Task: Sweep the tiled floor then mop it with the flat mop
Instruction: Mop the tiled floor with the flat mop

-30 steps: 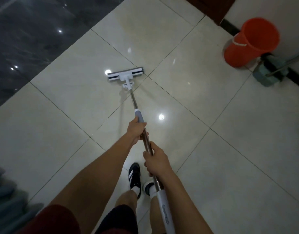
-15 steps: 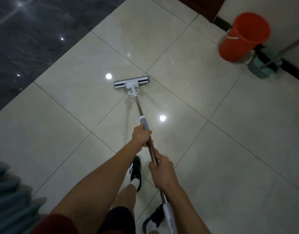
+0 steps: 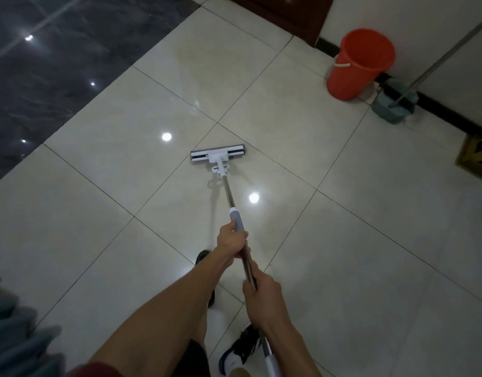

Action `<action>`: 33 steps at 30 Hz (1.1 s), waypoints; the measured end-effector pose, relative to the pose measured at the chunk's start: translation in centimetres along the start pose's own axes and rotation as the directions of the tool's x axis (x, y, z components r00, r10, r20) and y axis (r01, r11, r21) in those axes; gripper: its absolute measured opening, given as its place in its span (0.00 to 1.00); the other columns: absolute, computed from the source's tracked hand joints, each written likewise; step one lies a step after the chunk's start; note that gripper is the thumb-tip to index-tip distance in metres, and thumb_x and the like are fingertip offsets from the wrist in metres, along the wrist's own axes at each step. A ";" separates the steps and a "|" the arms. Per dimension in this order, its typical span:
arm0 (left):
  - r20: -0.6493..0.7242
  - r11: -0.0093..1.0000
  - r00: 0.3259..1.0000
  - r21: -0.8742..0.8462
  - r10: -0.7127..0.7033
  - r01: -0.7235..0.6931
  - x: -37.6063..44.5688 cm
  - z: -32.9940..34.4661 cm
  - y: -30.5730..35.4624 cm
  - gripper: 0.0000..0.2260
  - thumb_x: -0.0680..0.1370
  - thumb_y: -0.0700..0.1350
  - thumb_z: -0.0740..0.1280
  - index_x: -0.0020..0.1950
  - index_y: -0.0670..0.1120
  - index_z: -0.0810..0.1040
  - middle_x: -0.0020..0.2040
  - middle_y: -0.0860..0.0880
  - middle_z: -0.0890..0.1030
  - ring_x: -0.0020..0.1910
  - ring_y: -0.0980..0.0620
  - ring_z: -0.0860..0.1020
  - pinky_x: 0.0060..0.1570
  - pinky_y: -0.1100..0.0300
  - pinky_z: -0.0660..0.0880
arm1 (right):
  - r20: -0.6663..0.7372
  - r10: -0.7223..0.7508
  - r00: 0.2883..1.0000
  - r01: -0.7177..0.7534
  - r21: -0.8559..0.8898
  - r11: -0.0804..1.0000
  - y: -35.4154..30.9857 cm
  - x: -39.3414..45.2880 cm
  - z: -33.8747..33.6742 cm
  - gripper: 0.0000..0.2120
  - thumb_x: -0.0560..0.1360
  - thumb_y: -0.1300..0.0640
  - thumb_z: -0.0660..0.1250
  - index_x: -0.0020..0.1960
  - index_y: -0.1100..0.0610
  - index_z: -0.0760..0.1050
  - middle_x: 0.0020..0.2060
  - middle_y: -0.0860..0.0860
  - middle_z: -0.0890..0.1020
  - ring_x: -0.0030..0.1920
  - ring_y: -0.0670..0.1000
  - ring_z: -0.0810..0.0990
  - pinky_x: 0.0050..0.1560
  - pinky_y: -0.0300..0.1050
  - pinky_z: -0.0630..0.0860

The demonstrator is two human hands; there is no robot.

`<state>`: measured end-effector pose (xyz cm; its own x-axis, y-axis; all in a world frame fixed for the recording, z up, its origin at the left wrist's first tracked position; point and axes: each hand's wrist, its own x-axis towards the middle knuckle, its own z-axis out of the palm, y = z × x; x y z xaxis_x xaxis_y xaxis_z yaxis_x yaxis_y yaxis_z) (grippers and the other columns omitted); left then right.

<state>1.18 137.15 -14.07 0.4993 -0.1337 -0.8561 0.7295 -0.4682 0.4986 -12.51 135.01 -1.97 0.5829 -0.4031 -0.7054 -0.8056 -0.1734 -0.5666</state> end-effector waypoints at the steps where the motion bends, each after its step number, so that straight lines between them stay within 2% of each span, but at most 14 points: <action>1: -0.007 1.000 1.000 0.001 0.004 -0.004 0.4 0.0 0.4 0.30 0.79 0.36 0.67 0.80 0.48 0.63 0.38 0.38 0.80 0.27 0.44 0.78 0.29 0.54 0.78 | -0.012 -0.005 1.000 0.005 0.005 1.000 -0.2 0.5 0.0 0.22 0.82 0.59 0.59 0.75 0.48 0.67 0.39 0.48 0.78 0.34 0.44 0.74 0.32 0.30 0.67; 4: -0.031 1.000 1.000 0.004 0.003 -0.003 2.1 -0.3 1.9 0.29 0.79 0.37 0.67 0.80 0.48 0.65 0.38 0.38 0.81 0.28 0.44 0.79 0.28 0.55 0.79 | -0.037 0.002 0.999 -0.002 0.019 1.000 -1.5 2.5 0.2 0.19 0.83 0.57 0.59 0.73 0.51 0.70 0.41 0.49 0.78 0.38 0.47 0.76 0.38 0.36 0.71; 7: -0.049 1.000 0.999 -0.018 0.009 -0.010 4.2 -0.9 3.9 0.28 0.80 0.38 0.68 0.79 0.48 0.66 0.40 0.38 0.82 0.31 0.42 0.79 0.34 0.50 0.83 | -0.049 0.012 0.999 -0.010 0.032 0.999 -3.5 5.1 0.3 0.18 0.83 0.57 0.59 0.72 0.51 0.72 0.43 0.51 0.81 0.39 0.49 0.78 0.39 0.40 0.75; 10: -0.034 0.999 0.999 -0.037 0.025 -0.026 6.9 -1.9 7.1 0.29 0.80 0.38 0.68 0.79 0.49 0.65 0.40 0.38 0.82 0.32 0.42 0.79 0.37 0.48 0.83 | -0.062 0.010 0.998 -0.008 0.036 0.999 -6.2 8.7 0.2 0.16 0.83 0.56 0.59 0.69 0.52 0.74 0.41 0.51 0.81 0.36 0.46 0.77 0.35 0.37 0.72; 13: -0.008 0.998 1.000 -0.054 0.024 -0.024 9.8 -3.4 10.8 0.29 0.80 0.39 0.68 0.80 0.50 0.65 0.40 0.38 0.82 0.32 0.43 0.79 0.36 0.50 0.83 | -0.060 0.023 0.998 -0.019 0.054 0.998 -9.5 12.3 0.2 0.15 0.83 0.56 0.59 0.68 0.51 0.74 0.36 0.49 0.78 0.32 0.46 0.75 0.33 0.39 0.71; 19: 0.023 0.997 1.000 -0.081 0.002 0.000 14.8 -6.7 18.8 0.29 0.80 0.40 0.67 0.80 0.51 0.64 0.40 0.40 0.82 0.32 0.44 0.80 0.35 0.52 0.82 | -0.052 0.033 0.998 -0.030 0.059 0.998 -17.2 19.1 -0.1 0.17 0.83 0.57 0.58 0.71 0.50 0.72 0.34 0.48 0.76 0.32 0.45 0.74 0.35 0.39 0.72; 21: 0.022 0.997 1.000 -0.080 -0.004 0.005 16.1 -7.5 21.3 0.28 0.80 0.39 0.67 0.79 0.51 0.64 0.43 0.39 0.82 0.35 0.43 0.82 0.35 0.53 0.82 | -0.046 0.030 0.998 -0.027 0.061 0.998 -19.6 21.1 -0.4 0.17 0.83 0.57 0.58 0.71 0.50 0.72 0.36 0.49 0.77 0.33 0.46 0.75 0.37 0.40 0.73; 24: 0.017 0.997 1.000 -0.077 -0.013 0.014 17.8 -8.3 24.8 0.28 0.81 0.38 0.66 0.79 0.51 0.64 0.48 0.38 0.83 0.38 0.41 0.83 0.39 0.49 0.83 | -0.030 0.024 0.999 -0.022 0.064 0.998 -22.9 23.7 -1.3 0.19 0.83 0.58 0.57 0.73 0.50 0.70 0.38 0.51 0.77 0.36 0.49 0.76 0.39 0.42 0.75; 27: 0.017 0.995 1.000 -0.092 -0.024 0.025 19.5 -8.5 28.1 0.27 0.81 0.38 0.66 0.79 0.49 0.65 0.51 0.37 0.82 0.38 0.42 0.84 0.38 0.50 0.83 | -0.013 0.025 1.000 -0.024 0.043 0.999 -25.7 26.3 -2.7 0.18 0.84 0.58 0.57 0.72 0.52 0.71 0.39 0.51 0.78 0.35 0.47 0.75 0.35 0.39 0.73; 30: 0.013 0.993 0.999 -0.115 -0.030 0.031 21.8 -8.0 31.9 0.27 0.81 0.37 0.66 0.79 0.49 0.64 0.53 0.39 0.81 0.37 0.43 0.83 0.38 0.52 0.82 | 0.008 0.047 0.999 -0.047 0.025 0.999 -28.4 29.7 -4.7 0.18 0.84 0.57 0.57 0.73 0.54 0.70 0.47 0.56 0.83 0.44 0.51 0.81 0.44 0.44 0.77; 33: 0.015 0.992 1.000 -0.121 -0.024 0.026 24.4 -7.3 36.1 0.26 0.81 0.37 0.65 0.78 0.48 0.65 0.52 0.40 0.80 0.37 0.44 0.82 0.42 0.50 0.83 | 0.016 0.033 0.999 -0.033 0.001 0.999 -30.9 33.6 -6.9 0.20 0.84 0.56 0.56 0.76 0.49 0.66 0.49 0.56 0.83 0.47 0.53 0.83 0.46 0.43 0.77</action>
<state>43.09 123.39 -15.94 0.4742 -0.1352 -0.8700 0.7935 -0.3624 0.4888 31.23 120.65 -5.23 0.5574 -0.3945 -0.7306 -0.8244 -0.1589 -0.5432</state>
